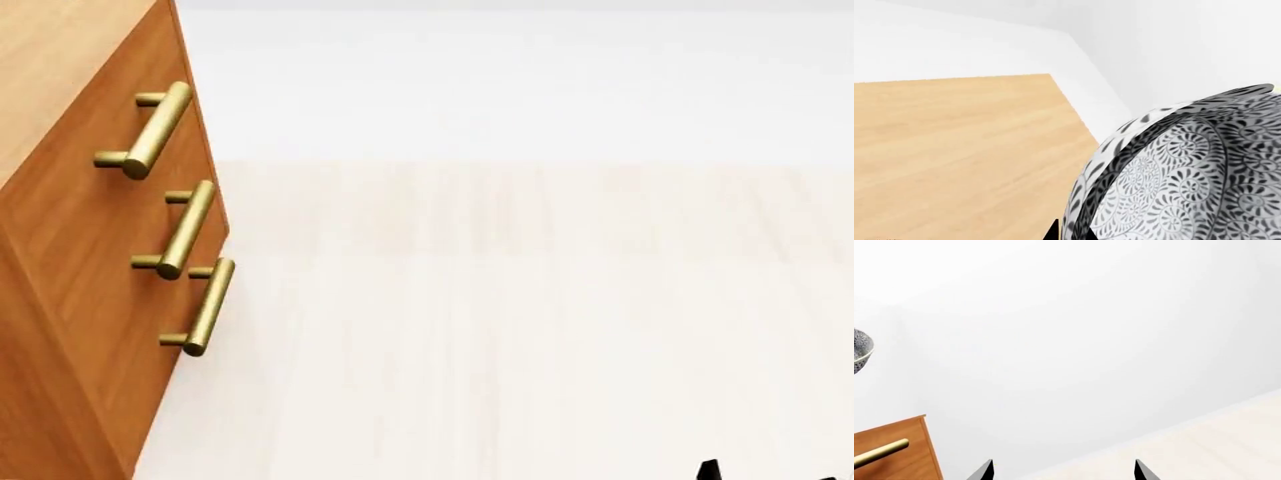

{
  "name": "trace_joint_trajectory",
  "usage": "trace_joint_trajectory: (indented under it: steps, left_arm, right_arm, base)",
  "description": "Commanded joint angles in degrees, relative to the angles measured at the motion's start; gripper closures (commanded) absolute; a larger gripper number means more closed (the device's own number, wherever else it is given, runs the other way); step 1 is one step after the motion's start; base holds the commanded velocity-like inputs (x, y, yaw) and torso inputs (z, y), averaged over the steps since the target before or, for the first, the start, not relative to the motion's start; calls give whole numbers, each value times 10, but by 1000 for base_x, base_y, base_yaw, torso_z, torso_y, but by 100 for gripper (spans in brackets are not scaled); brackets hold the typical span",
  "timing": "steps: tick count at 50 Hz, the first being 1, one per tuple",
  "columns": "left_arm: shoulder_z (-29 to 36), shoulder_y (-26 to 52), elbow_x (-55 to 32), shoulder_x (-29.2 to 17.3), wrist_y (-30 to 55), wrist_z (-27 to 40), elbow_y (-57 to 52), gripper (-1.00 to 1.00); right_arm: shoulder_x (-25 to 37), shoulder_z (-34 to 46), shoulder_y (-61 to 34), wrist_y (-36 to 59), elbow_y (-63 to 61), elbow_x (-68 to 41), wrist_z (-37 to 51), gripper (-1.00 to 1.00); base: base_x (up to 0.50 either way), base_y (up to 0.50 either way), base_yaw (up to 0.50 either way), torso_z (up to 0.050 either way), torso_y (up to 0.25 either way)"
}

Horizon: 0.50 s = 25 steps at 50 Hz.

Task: Put the bowl on top of the cabinet.

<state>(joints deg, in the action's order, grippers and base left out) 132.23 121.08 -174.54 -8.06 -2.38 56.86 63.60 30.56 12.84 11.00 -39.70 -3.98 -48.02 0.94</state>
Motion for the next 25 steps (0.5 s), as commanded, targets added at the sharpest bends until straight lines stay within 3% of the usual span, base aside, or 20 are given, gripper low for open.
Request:
trace_joint_trajectory:
  steps: [1,11,14,25]
  left_arm:
    - [4,28,28,-40,-95,73,-99,100]
    - [-4,15,35,-51,-89,86,-113,100]
    - [-11,-2,33,-31,-25,72,-44,100]
    - [-25,-45,33,7,71,58,99,100]
  right_arm:
    - [-2,0,-1,2,0,3,1,-100]
    - [-4,1,-2,5,0,6,0,-100]
    - [-4,1,-3,6,0,7,1,-100]
    - [-6,0,-5,9,3,8,1,-100]
  base:
    - [0,0,0,0,0]
    - [0,0,0,0,1]
    - [0,0,0,3,0]
    - [0,0,0,0,0]
